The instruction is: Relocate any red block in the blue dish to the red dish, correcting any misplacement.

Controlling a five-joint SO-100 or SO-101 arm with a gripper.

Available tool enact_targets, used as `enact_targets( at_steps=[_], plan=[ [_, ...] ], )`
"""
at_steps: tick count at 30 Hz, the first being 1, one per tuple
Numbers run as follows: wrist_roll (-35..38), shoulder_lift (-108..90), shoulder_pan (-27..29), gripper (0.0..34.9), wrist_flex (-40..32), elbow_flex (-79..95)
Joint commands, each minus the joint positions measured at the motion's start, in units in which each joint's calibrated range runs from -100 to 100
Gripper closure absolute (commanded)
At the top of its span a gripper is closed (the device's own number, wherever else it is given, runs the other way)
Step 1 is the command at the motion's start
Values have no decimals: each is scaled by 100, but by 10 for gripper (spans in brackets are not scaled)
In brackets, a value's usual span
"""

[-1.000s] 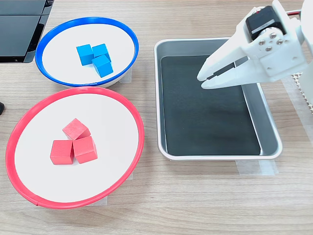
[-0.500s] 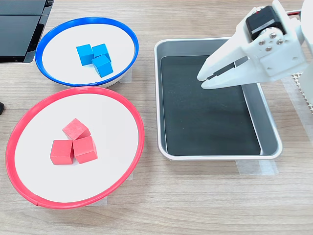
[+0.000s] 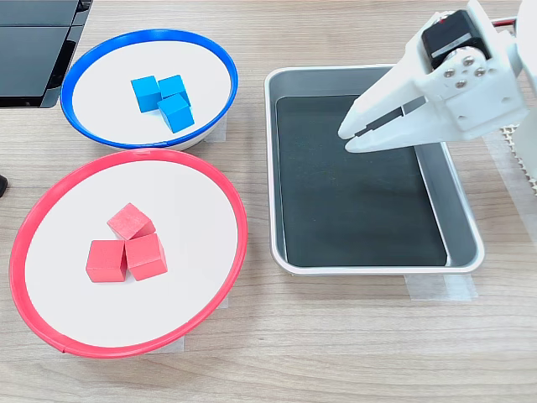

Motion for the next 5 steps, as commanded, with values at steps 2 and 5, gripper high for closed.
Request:
enact_targets(
  at_steps=[2,5],
  plan=[
    [-29,-34,8,346,12,0],
    [-29,-34,8,346,12,0]
  ],
)
